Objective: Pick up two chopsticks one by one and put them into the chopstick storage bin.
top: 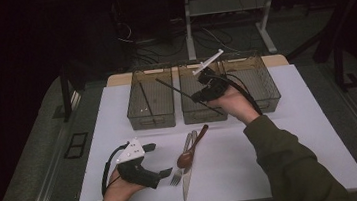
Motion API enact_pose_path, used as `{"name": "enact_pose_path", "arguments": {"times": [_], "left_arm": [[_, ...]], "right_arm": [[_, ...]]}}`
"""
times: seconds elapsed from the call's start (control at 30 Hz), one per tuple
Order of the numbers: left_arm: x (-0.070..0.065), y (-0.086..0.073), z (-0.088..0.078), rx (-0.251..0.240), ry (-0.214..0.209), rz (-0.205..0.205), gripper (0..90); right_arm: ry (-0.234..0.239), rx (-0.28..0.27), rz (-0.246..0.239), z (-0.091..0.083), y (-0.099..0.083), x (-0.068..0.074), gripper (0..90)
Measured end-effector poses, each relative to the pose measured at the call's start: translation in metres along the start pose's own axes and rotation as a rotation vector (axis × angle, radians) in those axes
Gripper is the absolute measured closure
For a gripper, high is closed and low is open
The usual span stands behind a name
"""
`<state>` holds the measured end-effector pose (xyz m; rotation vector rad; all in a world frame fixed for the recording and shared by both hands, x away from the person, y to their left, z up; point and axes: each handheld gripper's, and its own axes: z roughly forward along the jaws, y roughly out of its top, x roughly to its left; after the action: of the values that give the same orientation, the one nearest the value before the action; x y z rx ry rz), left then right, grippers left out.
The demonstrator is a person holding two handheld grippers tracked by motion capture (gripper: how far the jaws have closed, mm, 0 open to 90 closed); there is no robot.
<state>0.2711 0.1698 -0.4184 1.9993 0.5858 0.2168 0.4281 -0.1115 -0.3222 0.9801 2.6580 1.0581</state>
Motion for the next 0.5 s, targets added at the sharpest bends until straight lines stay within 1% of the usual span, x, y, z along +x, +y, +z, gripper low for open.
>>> {"name": "enact_pose_path", "arguments": {"times": [0.17,0.3,0.33,0.5], "left_arm": [[0.0,0.0,0.0,0.0,-0.005,-0.001,0.7],[0.001,0.0,-0.001,0.003,-0.006,0.005,0.7],[0.0,0.0,0.0,-0.008,-0.007,-0.007,0.7],[0.001,0.0,0.0,-0.009,-0.012,-0.01,0.7]], "right_arm": [[-0.01,0.006,0.013,0.019,0.022,0.002,85.1],[-0.022,0.007,0.037,0.034,0.035,0.002,85.1],[-0.026,0.011,0.042,0.037,0.038,0.002,85.1],[-0.043,0.018,0.065,0.055,0.052,0.002,85.1]]}}
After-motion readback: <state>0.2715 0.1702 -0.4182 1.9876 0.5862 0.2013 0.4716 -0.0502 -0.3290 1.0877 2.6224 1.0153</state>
